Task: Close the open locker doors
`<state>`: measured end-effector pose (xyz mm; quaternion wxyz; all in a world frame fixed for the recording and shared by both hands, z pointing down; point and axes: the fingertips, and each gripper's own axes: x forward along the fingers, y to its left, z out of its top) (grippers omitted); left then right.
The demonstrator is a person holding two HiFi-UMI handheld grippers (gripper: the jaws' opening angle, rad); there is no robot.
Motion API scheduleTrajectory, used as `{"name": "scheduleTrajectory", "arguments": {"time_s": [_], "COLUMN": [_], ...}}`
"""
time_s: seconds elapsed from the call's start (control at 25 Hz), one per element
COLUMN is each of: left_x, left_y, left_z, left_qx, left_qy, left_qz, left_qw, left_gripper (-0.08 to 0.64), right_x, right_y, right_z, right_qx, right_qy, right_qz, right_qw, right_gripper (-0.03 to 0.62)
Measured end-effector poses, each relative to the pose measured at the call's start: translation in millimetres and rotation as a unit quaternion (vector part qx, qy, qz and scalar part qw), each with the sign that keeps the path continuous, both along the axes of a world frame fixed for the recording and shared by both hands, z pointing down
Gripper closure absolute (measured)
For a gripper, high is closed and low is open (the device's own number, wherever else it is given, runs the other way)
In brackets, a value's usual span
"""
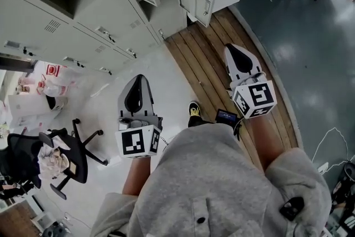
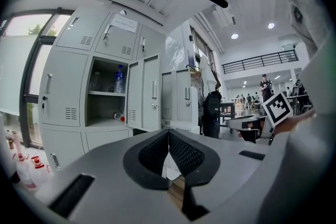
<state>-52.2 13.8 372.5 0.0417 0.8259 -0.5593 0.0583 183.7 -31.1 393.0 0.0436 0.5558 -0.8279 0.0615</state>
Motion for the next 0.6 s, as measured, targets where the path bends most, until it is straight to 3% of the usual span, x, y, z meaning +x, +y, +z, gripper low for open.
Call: {"name": "scheduleTrajectory", "arguments": {"time_s": [0.6], "left_x": [7], "left_y": [-17], "left_z": [1], "left_qx": [0.000], "left_qy": [-0.020], "left_qz": [-0.018], "left_qw": [0.9996], "left_gripper": [0.549], "right_x": [34], "right_y": [-58], "right_z": [9], "right_qx": [0.017], "right_qy": [0.031], "right_qz": [-0.002], "right_qw": [0.999], "right_gripper": [0.557]}}
